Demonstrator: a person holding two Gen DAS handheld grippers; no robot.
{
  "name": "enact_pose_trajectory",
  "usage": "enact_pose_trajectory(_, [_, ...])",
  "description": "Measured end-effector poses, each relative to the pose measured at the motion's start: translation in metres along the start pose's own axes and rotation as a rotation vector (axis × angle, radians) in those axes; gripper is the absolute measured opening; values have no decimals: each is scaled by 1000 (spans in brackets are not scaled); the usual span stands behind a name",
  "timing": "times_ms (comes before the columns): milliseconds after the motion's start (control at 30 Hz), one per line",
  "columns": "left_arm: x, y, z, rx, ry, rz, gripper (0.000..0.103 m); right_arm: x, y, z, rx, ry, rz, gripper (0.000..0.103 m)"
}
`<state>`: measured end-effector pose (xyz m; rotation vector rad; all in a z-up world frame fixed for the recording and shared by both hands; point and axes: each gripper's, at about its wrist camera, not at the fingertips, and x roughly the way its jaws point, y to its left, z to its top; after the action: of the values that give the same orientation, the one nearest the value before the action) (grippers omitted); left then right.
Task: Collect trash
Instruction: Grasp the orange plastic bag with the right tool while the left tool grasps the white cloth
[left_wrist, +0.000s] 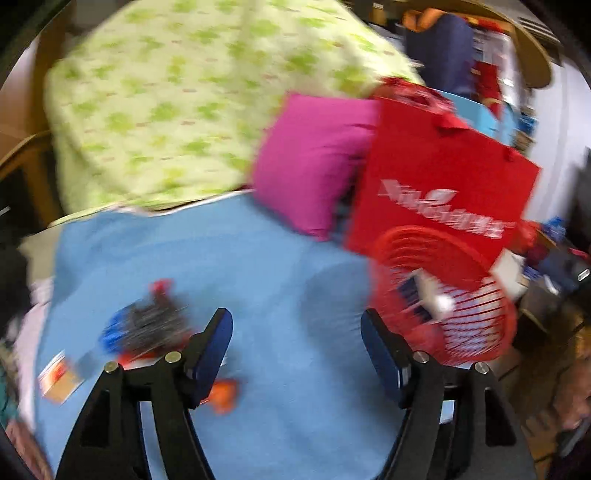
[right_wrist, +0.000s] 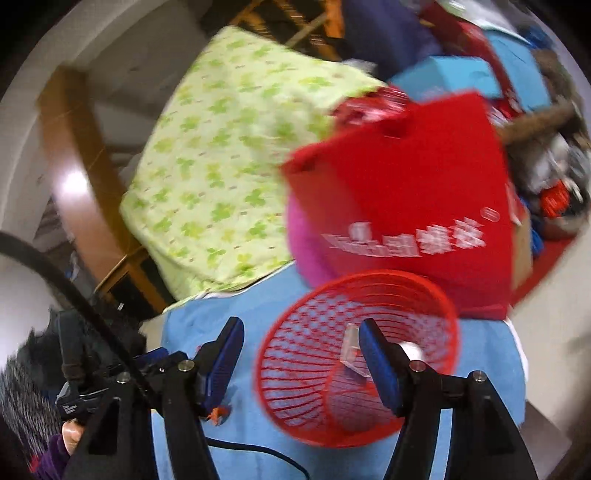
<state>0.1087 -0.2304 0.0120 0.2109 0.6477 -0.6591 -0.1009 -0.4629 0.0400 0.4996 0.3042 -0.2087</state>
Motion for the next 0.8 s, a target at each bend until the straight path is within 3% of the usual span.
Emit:
enact_pose_trajectory(200, [-32,106,-66,-132,11,264,75,32,79,-24,-121,70,135,68])
enact_pose_trajectory(333, [-34,158,-101,-216,71,368,75,80,122,-56,-157,204,221,68])
enact_pose_trajectory(467, [-27,196,-127,-342,100,410,75,142,139,-90,-133,387,257,68])
enact_pose_trajectory(567, [-14,197,-133,-372,116,416,75,186,134,-108,-67,522,253,68])
enact_pose_trajectory(667, [1,198,-133,-364,108,431,75,217,127,-118,11,580,282,68])
enact_pose_trajectory(800, [20,201,-131,-363,114,379,75,254,138,-134,-13,656,263,68])
